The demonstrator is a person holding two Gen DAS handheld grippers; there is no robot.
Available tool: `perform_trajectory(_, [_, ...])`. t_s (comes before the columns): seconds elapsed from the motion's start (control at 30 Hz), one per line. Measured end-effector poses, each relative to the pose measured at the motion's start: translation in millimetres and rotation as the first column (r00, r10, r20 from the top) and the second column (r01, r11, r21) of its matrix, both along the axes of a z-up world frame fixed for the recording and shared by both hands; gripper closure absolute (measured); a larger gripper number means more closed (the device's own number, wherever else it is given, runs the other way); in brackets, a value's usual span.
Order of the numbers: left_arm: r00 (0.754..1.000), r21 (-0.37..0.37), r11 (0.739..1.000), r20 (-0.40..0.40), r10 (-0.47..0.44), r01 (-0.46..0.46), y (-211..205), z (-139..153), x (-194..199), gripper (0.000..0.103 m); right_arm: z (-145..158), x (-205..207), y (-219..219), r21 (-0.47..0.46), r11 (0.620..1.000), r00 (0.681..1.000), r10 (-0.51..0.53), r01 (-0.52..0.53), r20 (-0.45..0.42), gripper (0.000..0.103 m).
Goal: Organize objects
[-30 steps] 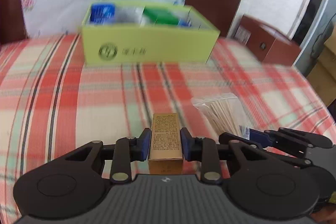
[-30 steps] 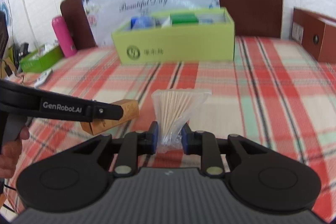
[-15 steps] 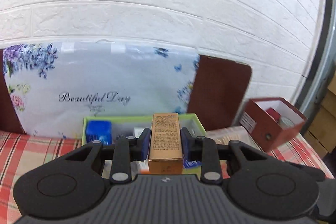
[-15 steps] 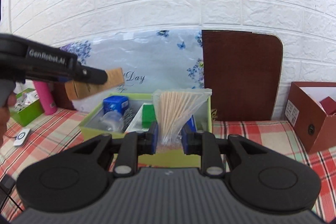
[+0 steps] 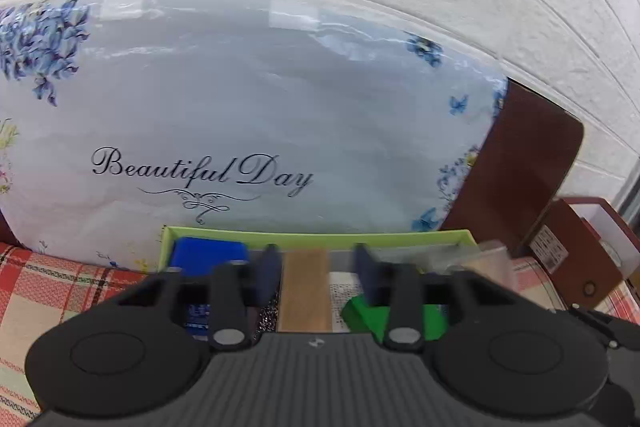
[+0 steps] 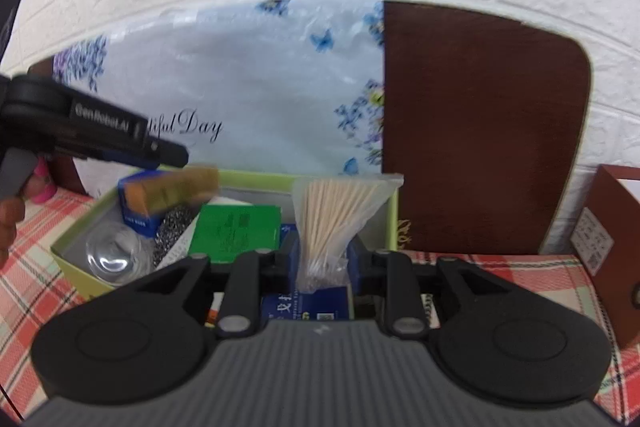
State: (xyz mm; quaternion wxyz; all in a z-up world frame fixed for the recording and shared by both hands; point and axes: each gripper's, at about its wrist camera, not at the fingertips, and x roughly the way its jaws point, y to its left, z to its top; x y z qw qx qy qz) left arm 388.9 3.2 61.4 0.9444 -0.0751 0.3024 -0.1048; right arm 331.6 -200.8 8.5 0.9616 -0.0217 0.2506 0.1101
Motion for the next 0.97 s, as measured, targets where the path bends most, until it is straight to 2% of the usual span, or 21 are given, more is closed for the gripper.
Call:
perform_trajectory(0.03, [0.999,0.021,0.999,0.017,0.032,-0.033,-0.6,-0.2,-1.7,0.006,-2.9,1.0,2.5,-0.016,1.000,1.000,0.016,-0.016,0.008,0.038])
perform_trajectory(0.07, [0.996,0.046,0.996,0.047,0.071,-0.073,-1.1,0.5,-5.3,0.003,-4.8,-1.6,5.0,-0.039,0.999,0.999,0.013,-0.012,0.038,0.013])
perform_trajectory(0.1, [0.992,0.071,0.992,0.077,0.103,-0.109,-1.1,0.9,-8.8,0.002,-6.6,-6.3,6.1,-0.056,0.998,0.997,0.003,0.001,0.074,0.007])
perform_trajectory(0.13, [0.988,0.089,0.987,0.091,0.123,-0.131,0.3,0.8,-10.8,0.002,-7.6,-11.2,6.9,-0.070,0.998,0.995,0.001,0.006,0.102,0.006])
perform_trajectory(0.2, [0.987,0.074,0.987,0.083,0.139,-0.146,6.4,1.1,-12.0,0.002,-8.3,-17.4,8.2,-0.089,0.996,0.994,0.020,-0.010,0.109,0.000])
perform_trajectory(0.27, [0.988,0.034,0.990,0.073,0.135,-0.138,12.5,3.9,-18.4,0.002,-7.2,-25.6,8.9,-0.093,0.996,0.995,0.016,-0.007,0.103,0.000])
perform_trajectory(0.33, [0.987,0.026,0.990,0.089,0.133,-0.136,12.9,11.5,-32.2,0.002,-0.8,-35.2,8.0,-0.089,0.996,0.994,0.013,-0.004,0.105,0.000])
perform_trajectory(0.5, [0.965,0.072,0.985,0.225,0.135,-0.155,-1.2,44.8,-101.6,0.002,35.4,-85.9,-3.7,-0.052,0.999,0.989,-0.004,0.012,0.148,0.000])
perform_trajectory(0.57, [0.958,0.104,0.980,0.248,0.141,-0.171,-4.9,57.7,-134.8,0.001,50.6,-114.5,-5.1,-0.035,0.999,0.987,-0.023,0.029,0.161,0.000])
perform_trajectory(0.63, [0.963,0.138,0.973,0.221,0.154,-0.187,-10.0,63.4,-167.1,0.000,60.4,-144.5,-4.8,-0.031,0.999,0.985,-0.028,0.034,0.171,0.000])
perform_trajectory(0.73, [0.974,0.142,0.977,0.186,0.131,-0.159,-13.0,54.4,-215.8,0.000,63.9,-189.9,-3.6,-0.019,0.999,0.988,-0.040,0.043,0.149,0.000])
perform_trajectory(0.83, [0.988,0.122,0.986,0.121,0.099,-0.114,-14.0,28.2,-258.0,0.000,54.3,-227.1,-5.0,0.016,0.998,0.993,-0.060,0.059,0.105,0.000])
perform_trajectory(0.97, [0.988,0.168,0.974,0.056,0.144,-0.152,-14.7,-3.3,-293.0,0.000,35.4,-261.5,-7.1,0.060,0.995,0.996,-0.082,0.080,0.029,0.000])
